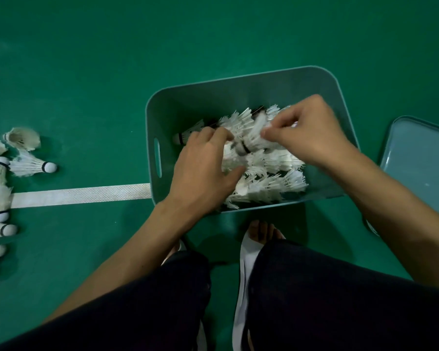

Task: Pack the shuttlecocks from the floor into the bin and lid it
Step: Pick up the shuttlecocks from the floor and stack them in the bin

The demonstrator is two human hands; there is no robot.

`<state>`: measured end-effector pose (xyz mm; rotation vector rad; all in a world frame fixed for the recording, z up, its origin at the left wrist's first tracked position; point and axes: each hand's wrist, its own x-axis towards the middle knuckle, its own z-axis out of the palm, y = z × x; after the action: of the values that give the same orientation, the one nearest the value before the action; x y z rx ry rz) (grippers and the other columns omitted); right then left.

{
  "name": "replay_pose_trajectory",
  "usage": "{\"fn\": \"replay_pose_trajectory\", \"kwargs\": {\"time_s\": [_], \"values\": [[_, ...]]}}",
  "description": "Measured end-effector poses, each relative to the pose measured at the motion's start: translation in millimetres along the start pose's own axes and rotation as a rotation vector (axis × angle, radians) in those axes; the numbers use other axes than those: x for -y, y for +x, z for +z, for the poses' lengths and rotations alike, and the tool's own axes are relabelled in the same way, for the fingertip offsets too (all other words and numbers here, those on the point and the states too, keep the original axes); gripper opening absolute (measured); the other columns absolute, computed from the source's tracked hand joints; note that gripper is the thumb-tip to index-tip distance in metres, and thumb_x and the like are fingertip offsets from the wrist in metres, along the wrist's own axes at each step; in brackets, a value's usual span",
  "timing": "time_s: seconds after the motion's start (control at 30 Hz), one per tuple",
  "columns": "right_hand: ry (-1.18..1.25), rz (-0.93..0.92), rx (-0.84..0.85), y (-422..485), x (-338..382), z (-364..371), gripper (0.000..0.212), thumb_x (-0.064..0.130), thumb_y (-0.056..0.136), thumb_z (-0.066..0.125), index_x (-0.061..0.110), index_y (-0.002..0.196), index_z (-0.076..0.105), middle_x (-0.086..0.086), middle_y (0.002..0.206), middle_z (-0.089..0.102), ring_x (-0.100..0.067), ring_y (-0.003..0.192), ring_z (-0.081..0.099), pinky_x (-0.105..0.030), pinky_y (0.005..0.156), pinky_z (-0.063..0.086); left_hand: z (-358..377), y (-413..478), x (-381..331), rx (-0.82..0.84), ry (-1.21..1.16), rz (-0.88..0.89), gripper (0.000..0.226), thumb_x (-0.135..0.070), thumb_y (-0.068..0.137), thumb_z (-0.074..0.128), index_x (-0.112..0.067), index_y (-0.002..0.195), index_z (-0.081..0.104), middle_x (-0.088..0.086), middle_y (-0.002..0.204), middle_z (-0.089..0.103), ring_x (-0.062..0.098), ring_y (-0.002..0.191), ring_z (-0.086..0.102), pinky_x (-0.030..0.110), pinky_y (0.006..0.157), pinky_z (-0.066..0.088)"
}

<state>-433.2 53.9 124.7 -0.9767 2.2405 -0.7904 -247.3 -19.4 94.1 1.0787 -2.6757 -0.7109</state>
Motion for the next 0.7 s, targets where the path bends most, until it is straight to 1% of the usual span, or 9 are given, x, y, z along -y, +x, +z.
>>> {"fn": "replay_pose_trajectory", "kwargs": {"time_s": [0.07, 0.13, 0.17, 0.23, 0.3, 0.43, 0.57, 0.63, 0.7], "values": [[-0.137, 0.118, -0.061, 5, -10, -4, 0.009, 0.019, 0.079, 0.08, 0.011, 0.075, 0.081, 0.007, 0.072, 0.075, 0.0, 0.063, 0.062, -0.028, 0.073, 0.054, -2, -1, 10, -0.001, 0.169, -0.032, 0.041, -0.039, 0.081, 0.077, -0.018, 0.113, 0.063, 0.005, 0.118, 0.058, 0.028, 0.11, 0.05, 0.043, 0.09, 0.048], [-0.219, 0.19, -0.048, 9, -17, 0, 0.008, 0.014, 0.079, 0.077, 0.008, 0.078, 0.081, -0.004, 0.081, 0.078, -0.007, 0.061, 0.065, -0.029, 0.072, 0.055, -6, 0, 19, 0.042, 0.275, -0.074, 0.028, -0.028, 0.079, 0.076, -0.017, 0.103, 0.065, 0.008, 0.117, 0.056, 0.031, 0.109, 0.049, 0.045, 0.089, 0.047], [-0.215, 0.218, -0.026, 11, -18, 4, 0.008, 0.012, 0.08, 0.075, 0.006, 0.078, 0.08, -0.008, 0.081, 0.078, -0.012, 0.056, 0.065, -0.029, 0.067, 0.055, -8, 0, 23, 0.075, 0.308, -0.084, 0.023, -0.024, 0.079, 0.074, -0.016, 0.099, 0.066, 0.009, 0.116, 0.056, 0.032, 0.109, 0.049, 0.046, 0.089, 0.047], [-0.076, 0.287, 0.068, 15, -17, 14, 0.007, 0.006, 0.084, 0.072, 0.002, 0.08, 0.076, -0.012, 0.072, 0.075, -0.016, 0.045, 0.065, -0.028, 0.054, 0.054, -11, 0, 26, 0.168, 0.366, -0.085, 0.016, -0.018, 0.08, 0.07, -0.016, 0.096, 0.069, 0.01, 0.117, 0.058, 0.033, 0.111, 0.049, 0.048, 0.091, 0.048], [0.127, 0.382, 0.188, 19, -11, 23, 0.004, 0.0, 0.088, 0.071, -0.001, 0.085, 0.07, -0.015, 0.072, 0.07, -0.019, 0.042, 0.064, -0.029, 0.045, 0.054, -11, -2, 26, 0.275, 0.425, -0.088, 0.02, -0.016, 0.082, 0.068, -0.017, 0.102, 0.071, 0.011, 0.121, 0.057, 0.033, 0.115, 0.049, 0.048, 0.094, 0.048], [0.245, 0.509, 0.32, 29, -5, 38, 0.006, -0.001, 0.094, 0.067, -0.002, 0.098, 0.064, -0.019, 0.089, 0.068, -0.02, 0.045, 0.068, -0.027, 0.042, 0.057, -7, -6, 27, 0.377, 0.589, -0.068, 0.032, -0.016, 0.086, 0.061, -0.016, 0.118, 0.066, 0.011, 0.131, 0.05, 0.033, 0.122, 0.046, 0.047, 0.1, 0.043], [0.221, 0.541, 0.312, 34, -8, 46, 0.013, 0.0, 0.095, 0.065, -0.005, 0.108, 0.063, -0.023, 0.096, 0.069, -0.02, 0.048, 0.07, -0.032, 0.053, 0.063, -9, -7, 25, 0.395, 0.631, -0.057, 0.033, -0.012, 0.087, 0.058, -0.014, 0.12, 0.064, 0.013, 0.131, 0.049, 0.034, 0.123, 0.046, 0.047, 0.102, 0.041], [0.169, 0.508, 0.312, 34, -7, 47, 0.017, 0.001, 0.094, 0.068, -0.007, 0.108, 0.064, -0.022, 0.09, 0.07, -0.021, 0.049, 0.069, -0.031, 0.05, 0.062, -11, -7, 24, 0.412, 0.63, -0.053, 0.034, -0.012, 0.088, 0.058, -0.014, 0.121, 0.063, 0.014, 0.13, 0.049, 0.034, 0.124, 0.046, 0.048, 0.104, 0.041], [0.111, 0.457, 0.305, 34, -5, 44, 0.019, 0.005, 0.091, 0.073, -0.008, 0.103, 0.066, -0.02, 0.085, 0.07, -0.022, 0.048, 0.068, -0.029, 0.044, 0.056, -15, -7, 22, 0.414, 0.604, -0.041, 0.037, -0.014, 0.088, 0.058, -0.014, 0.125, 0.063, 0.013, 0.13, 0.05, 0.034, 0.124, 0.046, 0.048, 0.103, 0.042]]}}
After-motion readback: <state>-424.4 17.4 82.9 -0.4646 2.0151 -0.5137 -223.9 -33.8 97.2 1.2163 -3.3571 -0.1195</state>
